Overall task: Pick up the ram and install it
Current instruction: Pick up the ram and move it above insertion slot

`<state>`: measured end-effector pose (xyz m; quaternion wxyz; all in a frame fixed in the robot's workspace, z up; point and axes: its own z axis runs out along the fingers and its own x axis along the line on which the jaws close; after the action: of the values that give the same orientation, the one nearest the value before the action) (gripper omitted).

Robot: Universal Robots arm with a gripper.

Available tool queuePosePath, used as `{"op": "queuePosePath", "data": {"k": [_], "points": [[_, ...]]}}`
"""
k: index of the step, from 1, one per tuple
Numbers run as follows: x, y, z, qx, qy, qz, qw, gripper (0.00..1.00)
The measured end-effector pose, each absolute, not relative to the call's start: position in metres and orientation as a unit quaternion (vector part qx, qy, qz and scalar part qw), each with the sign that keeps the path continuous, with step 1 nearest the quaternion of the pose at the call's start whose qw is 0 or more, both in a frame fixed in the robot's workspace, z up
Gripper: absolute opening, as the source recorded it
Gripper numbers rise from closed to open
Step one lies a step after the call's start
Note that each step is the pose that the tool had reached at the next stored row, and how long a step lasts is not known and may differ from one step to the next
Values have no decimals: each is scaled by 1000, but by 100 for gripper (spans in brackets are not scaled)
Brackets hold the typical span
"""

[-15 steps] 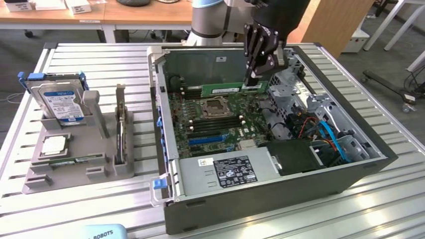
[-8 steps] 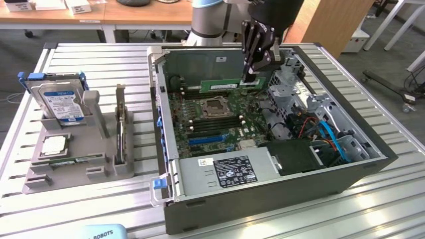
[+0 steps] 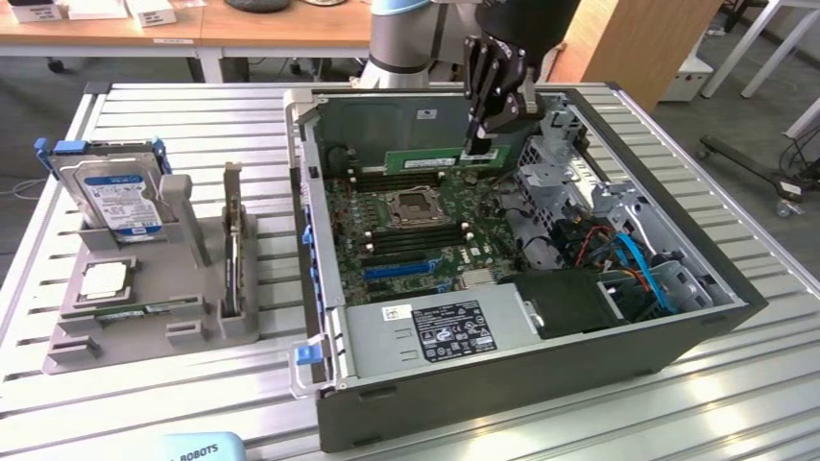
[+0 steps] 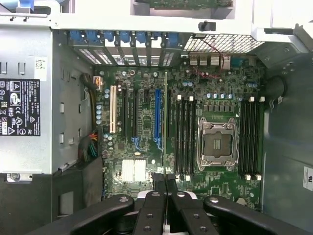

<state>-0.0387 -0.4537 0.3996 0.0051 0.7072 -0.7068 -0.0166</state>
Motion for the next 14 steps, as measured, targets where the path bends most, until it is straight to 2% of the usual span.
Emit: {"op": "queuePosePath", "data": {"k": [14], "points": [[-23, -453, 399, 707, -707, -17, 5, 11]]}}
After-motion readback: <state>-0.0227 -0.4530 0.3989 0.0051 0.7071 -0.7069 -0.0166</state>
